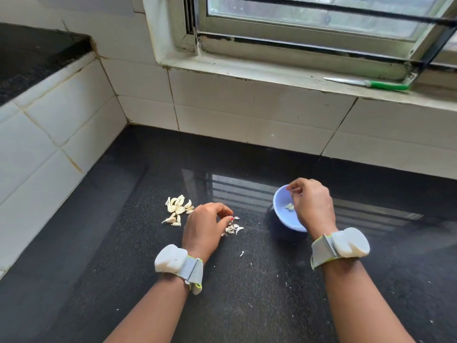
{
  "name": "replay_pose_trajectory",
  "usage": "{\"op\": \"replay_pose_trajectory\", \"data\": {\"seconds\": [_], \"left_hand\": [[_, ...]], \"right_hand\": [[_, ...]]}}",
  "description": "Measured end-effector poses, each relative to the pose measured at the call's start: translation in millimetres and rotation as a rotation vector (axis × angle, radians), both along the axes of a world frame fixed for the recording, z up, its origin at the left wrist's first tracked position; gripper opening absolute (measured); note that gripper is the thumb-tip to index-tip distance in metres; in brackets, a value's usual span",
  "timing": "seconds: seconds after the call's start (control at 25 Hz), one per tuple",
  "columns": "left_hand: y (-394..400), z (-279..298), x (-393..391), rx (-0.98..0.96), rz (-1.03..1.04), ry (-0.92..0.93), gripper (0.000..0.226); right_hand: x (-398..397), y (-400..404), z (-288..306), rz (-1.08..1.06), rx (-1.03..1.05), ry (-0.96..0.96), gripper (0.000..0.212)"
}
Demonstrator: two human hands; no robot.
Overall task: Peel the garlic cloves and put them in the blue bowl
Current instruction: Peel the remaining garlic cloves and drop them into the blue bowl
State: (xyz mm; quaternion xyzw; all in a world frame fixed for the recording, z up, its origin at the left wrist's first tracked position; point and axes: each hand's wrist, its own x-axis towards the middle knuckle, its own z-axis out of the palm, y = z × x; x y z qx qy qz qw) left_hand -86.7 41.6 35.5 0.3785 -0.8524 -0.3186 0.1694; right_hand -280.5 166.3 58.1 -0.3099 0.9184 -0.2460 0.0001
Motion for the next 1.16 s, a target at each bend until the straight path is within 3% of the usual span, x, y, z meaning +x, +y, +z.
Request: {"op": "replay_pose_trajectory", "data": {"seconds": [0.16,0.36,0.56,0.84,1.16], "left_hand": [[1,-2,16,0.047,0.044,0.096,0.004],[-19,-4,53,0.03,0.241,0.166,0.006],[-28,-5,78,0.056,0.353,0.177,0.015],[-19,-7,77,0.134,0.326,0.124,0.008],[-16,-8,70,0.09,0.294,0.134,0.014]], "right_hand": [[38,-37,0,0.326,-0.179,0.006,0.02],[86,-72,-24,0.621,0.146,-0.033,0.042],[110,-85,-22,0.657,0.288,0.002,0.031],[118,-115,-21,0.619,0.141,-0.088,0.029],[107,-147,-34,0.854,0.297,0.101,0.021]]}}
